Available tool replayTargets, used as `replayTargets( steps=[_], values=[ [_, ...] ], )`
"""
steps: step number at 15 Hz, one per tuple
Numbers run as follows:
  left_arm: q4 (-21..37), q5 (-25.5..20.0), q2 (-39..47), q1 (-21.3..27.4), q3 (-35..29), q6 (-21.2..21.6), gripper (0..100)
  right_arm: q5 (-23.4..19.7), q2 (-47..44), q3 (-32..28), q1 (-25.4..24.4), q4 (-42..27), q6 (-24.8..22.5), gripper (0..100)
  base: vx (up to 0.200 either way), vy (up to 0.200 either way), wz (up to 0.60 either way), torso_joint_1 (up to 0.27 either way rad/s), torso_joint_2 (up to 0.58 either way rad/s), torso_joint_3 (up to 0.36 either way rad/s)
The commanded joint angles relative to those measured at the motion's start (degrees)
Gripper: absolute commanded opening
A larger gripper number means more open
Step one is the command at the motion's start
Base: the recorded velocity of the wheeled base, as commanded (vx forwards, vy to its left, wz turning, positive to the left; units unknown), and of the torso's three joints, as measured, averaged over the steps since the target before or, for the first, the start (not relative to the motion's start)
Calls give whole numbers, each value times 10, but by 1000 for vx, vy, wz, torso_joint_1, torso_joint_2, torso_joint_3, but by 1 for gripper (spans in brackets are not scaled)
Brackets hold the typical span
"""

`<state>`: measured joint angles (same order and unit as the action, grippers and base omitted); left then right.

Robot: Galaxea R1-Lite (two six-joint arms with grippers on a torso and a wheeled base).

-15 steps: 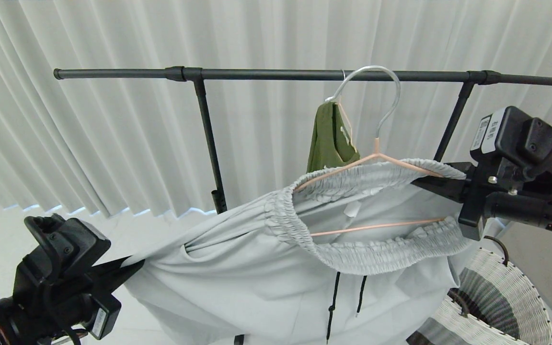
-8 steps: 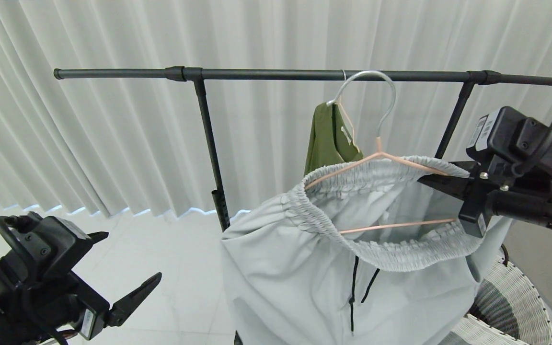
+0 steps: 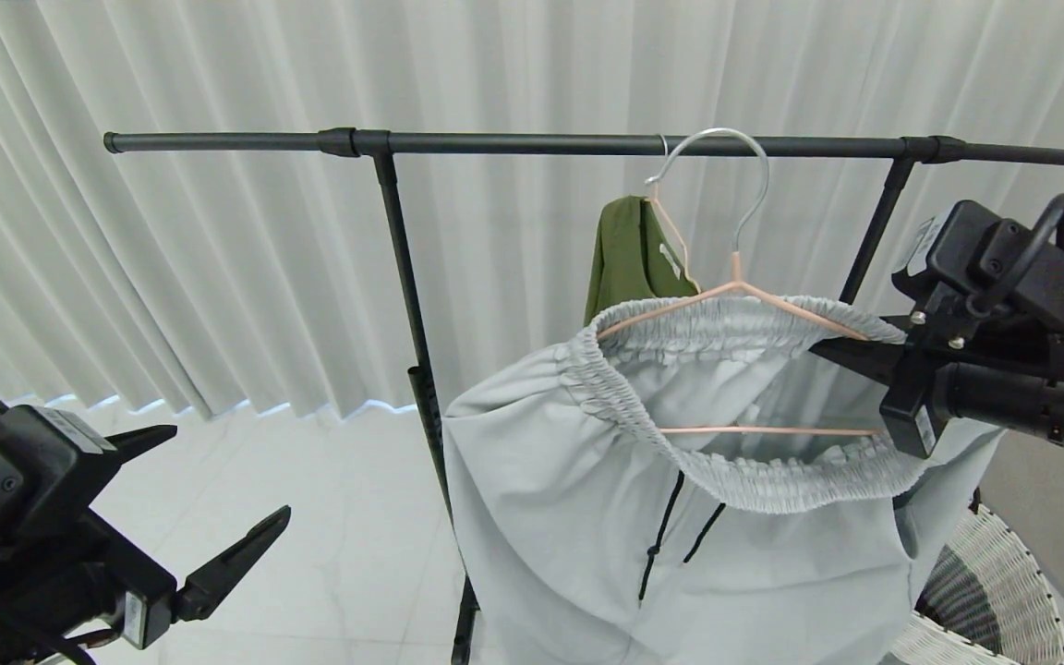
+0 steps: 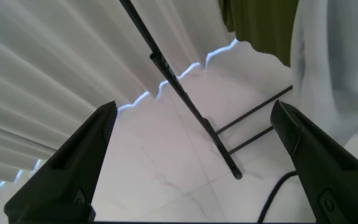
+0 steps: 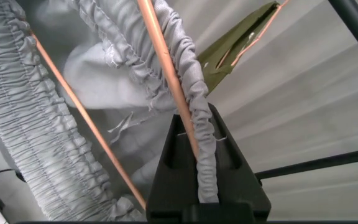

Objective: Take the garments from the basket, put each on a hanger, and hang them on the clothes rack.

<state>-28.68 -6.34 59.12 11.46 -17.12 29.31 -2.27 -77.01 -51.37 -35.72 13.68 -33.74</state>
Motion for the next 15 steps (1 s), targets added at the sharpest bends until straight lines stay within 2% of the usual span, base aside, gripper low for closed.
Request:
replayTargets(
  steps=[1,3,6,9,11,15],
  values=[
    [-1,0,-7,0,-7,8,100,2,1,2,1,-1,0,0,0,0,0,0,0,0],
    [-1,1,-7,0,-15,8,100,17,2,3,4,-1,1,0,0,0,0,0,0,0],
    [-1,1,-2,0,-22,8,100,31,2,3,6,-1,26,0,0,0,0,0,0,0],
    [-1,1,-1,0,-27,8,100,49,14,7,27,-8,25,0,0,0,0,0,0,0],
    [0,1,0,0,-27,7,100,72,41,16,58,-39,25,0,0,0,0,0,0,0],
    [-1,1,19,-1,-34,7,100,102,114,22,142,-153,25,0,0,0,0,0,0,0]
  ],
)
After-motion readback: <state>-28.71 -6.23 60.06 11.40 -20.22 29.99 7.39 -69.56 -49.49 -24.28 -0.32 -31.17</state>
